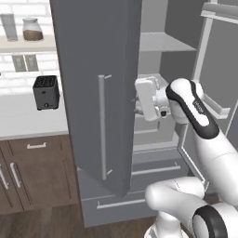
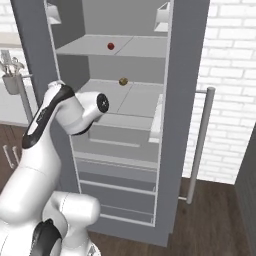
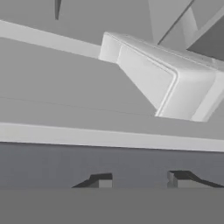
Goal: Take the strawberry from the fridge and place it on top of the pancake, located on the dining counter.
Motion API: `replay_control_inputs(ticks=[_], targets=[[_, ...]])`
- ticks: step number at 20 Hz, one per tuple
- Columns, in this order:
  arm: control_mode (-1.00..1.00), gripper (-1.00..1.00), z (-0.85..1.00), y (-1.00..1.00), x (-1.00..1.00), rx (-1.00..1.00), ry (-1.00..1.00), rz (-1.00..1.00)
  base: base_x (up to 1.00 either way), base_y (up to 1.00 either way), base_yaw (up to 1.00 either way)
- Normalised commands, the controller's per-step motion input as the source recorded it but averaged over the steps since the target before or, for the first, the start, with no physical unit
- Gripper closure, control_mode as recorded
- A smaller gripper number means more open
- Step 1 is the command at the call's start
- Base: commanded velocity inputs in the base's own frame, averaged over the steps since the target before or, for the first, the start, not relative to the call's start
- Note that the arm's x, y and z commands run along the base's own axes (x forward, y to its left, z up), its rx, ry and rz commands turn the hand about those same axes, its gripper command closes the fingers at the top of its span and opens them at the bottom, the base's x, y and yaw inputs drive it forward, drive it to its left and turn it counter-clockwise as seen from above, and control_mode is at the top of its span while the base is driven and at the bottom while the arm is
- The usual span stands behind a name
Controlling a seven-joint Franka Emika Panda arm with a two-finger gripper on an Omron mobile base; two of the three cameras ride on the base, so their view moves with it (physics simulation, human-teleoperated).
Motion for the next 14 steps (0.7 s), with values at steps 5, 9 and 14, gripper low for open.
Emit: replay_control_inputs(ticks=[5,9,14], targets=[[-1.0,-1.0,-0.45,1.0,-0.12,0.0,0.0,0.15,0.0,0.0,0.0],[-1.0,-1.0,-0.46,1.0,-0.14,-0.01,0.0,0.16,0.0,0.0,0.0],[-1.0,-1.0,-0.41,1.0,-0.09,-0.02,0.0,0.16,0.0,0.0,0.0]])
